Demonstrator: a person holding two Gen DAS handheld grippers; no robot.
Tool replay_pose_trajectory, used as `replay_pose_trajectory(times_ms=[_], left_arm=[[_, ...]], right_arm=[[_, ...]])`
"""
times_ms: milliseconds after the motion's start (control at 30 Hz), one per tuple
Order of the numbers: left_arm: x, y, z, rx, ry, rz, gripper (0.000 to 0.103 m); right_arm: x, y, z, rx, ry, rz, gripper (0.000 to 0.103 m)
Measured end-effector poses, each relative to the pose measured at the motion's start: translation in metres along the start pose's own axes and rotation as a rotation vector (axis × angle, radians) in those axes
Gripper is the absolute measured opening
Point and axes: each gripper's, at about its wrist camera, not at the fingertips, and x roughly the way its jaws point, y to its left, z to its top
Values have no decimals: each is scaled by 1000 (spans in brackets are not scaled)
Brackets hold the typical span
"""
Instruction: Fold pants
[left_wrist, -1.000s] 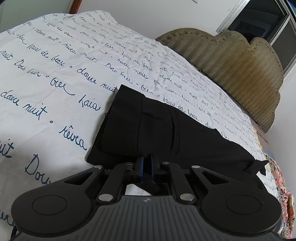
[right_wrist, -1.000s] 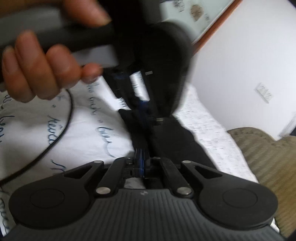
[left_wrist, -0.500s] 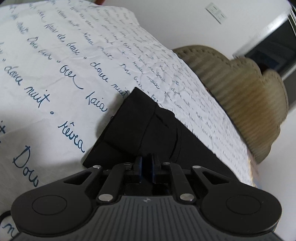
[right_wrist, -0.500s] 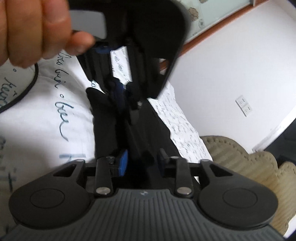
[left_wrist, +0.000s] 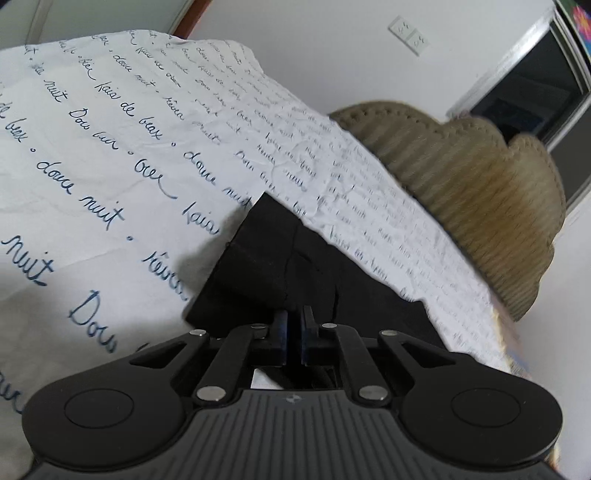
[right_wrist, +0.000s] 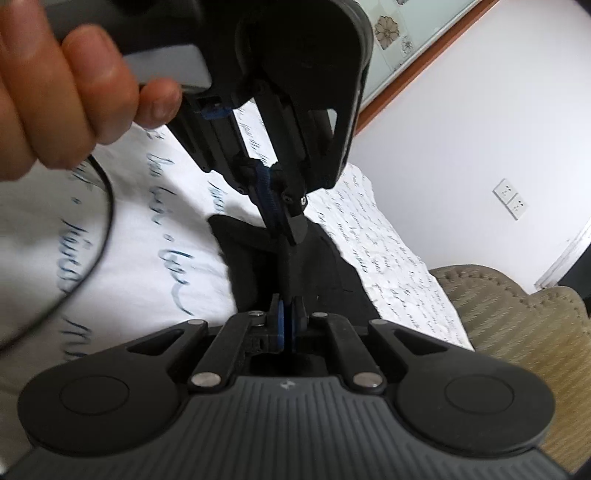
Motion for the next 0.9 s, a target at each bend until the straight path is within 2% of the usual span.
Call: replay_pose_trajectory(times_ms=[133,233,333,433,533,567,667,733,833,900], left_arm=[[17,17,-5,-46,99,37,6],[13,28,-1,-80,112,4,7],[2,26,4,-62,86,60,9],[-13,14,6,22,24,156,9],[-16,-3,10,98,6,153,9],[-16,-11,10,123,2,150,9],[-2,-45,1,236,12,124,9],[10,-69,-11,315,36,106,9],[29,-101,-33,419,87,78,9],[40,-119,-48,471,119,56,9]], right_arm=[[8,13,-5,-28,38,22,5],[16,15,-9,-29,59,31,5],[24,14,-11,-22,63,29,6],[31,15,-13,-30,66,20,9],[25,5,-14,-2,39,16,10],[17,-4,-15,46,25,28,13],[-15,-34,-31,240,-1,21,14],[-33,-58,-54,358,17,-25,15],[-63,-93,-102,552,82,-136,23],[-83,-114,-137,665,128,-212,23]])
